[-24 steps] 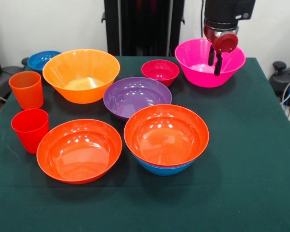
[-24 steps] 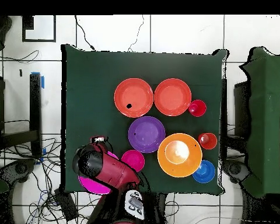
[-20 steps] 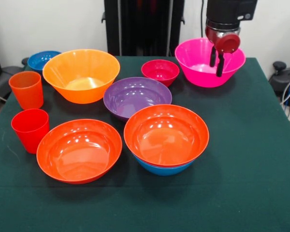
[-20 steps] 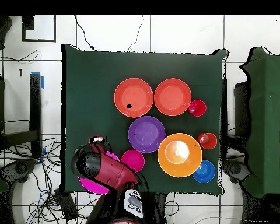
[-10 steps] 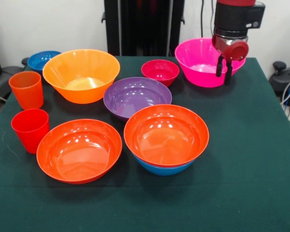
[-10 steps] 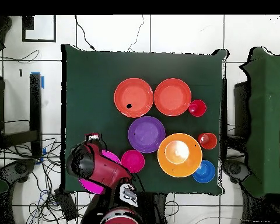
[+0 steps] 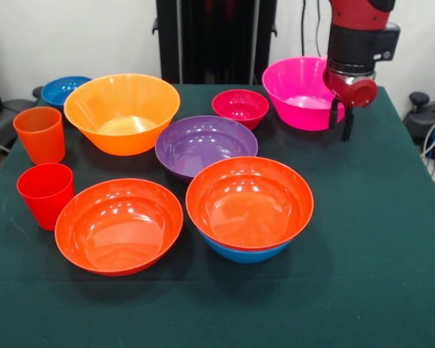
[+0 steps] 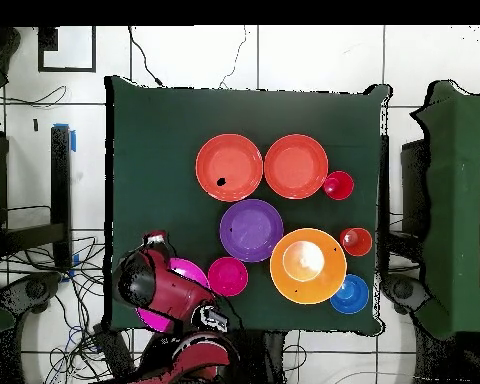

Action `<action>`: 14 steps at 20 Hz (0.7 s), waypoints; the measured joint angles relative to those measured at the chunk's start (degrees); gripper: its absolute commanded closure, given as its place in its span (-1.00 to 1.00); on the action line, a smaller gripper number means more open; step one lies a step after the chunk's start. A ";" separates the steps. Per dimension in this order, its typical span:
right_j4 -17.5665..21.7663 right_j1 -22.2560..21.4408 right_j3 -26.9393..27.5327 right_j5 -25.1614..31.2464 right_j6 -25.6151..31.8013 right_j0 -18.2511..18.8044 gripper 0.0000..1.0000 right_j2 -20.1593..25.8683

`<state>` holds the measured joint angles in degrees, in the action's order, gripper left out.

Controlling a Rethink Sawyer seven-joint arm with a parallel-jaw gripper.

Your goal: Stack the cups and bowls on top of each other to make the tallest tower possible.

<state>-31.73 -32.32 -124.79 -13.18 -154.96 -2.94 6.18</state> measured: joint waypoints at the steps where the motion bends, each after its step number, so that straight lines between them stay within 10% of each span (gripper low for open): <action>1: -0.01 0.16 0.00 -0.10 0.00 0.01 -1.00 0.10; 14: -1.57 -0.09 0.03 0.94 0.01 -2.87 -1.00 -0.37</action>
<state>-33.30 -32.41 -124.76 -12.24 -154.95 -5.81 5.81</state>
